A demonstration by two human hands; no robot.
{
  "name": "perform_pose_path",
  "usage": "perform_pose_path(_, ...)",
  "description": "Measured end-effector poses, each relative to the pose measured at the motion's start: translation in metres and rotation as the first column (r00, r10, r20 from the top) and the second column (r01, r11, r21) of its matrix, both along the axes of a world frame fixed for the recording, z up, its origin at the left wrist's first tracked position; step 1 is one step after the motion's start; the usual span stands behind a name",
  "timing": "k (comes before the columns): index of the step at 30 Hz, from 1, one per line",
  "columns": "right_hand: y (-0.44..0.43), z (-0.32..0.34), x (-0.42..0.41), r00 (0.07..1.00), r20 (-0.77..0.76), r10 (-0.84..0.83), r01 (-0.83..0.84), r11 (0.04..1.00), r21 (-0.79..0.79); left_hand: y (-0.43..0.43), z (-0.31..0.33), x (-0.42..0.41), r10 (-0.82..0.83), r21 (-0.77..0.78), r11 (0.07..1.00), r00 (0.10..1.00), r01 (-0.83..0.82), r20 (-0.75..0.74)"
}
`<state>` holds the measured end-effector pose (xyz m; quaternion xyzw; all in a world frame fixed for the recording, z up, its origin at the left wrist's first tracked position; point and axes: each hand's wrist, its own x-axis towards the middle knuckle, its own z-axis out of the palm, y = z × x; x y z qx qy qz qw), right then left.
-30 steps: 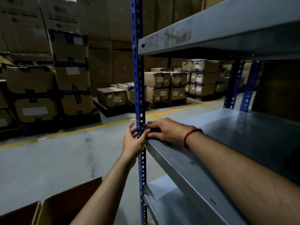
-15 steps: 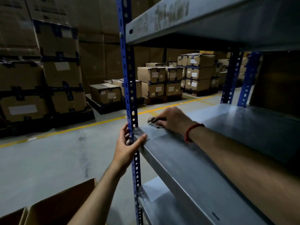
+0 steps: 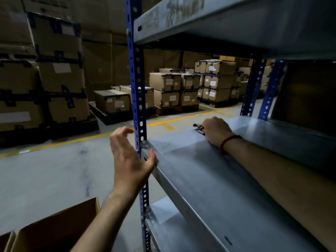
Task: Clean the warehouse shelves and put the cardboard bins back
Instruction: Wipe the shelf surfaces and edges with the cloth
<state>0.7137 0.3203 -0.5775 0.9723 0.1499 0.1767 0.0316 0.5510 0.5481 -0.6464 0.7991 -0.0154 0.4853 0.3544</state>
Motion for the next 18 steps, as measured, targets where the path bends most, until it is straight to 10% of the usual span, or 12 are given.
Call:
perform_pose_path(3,0.028,0.004,-0.019,0.998,-0.004,0.058,-0.058,0.998,0.021,-0.015,0.032,-0.01,-0.159,0.264,0.953,0.987,0.149,0.02)
perform_pose_path(10,0.048,0.003,-0.053,0.776,-0.128,0.617,-0.583,0.78,0.229,-0.01,0.042,0.041,-0.199,0.163,0.939,0.867,0.302,-0.457)
perform_pose_path(15,-0.095,-0.001,0.055,0.986,-0.039,-0.164,0.163,0.986,-0.034,-0.008,0.033,0.049,-0.144,0.287,0.865,0.752,0.412,-0.644)
perform_pose_path(18,-0.095,-0.004,0.049,0.984,-0.018,-0.177,0.177,0.984,0.009,-0.008,0.037,0.055,-0.093,0.392,0.796,0.733,0.461,-0.673)
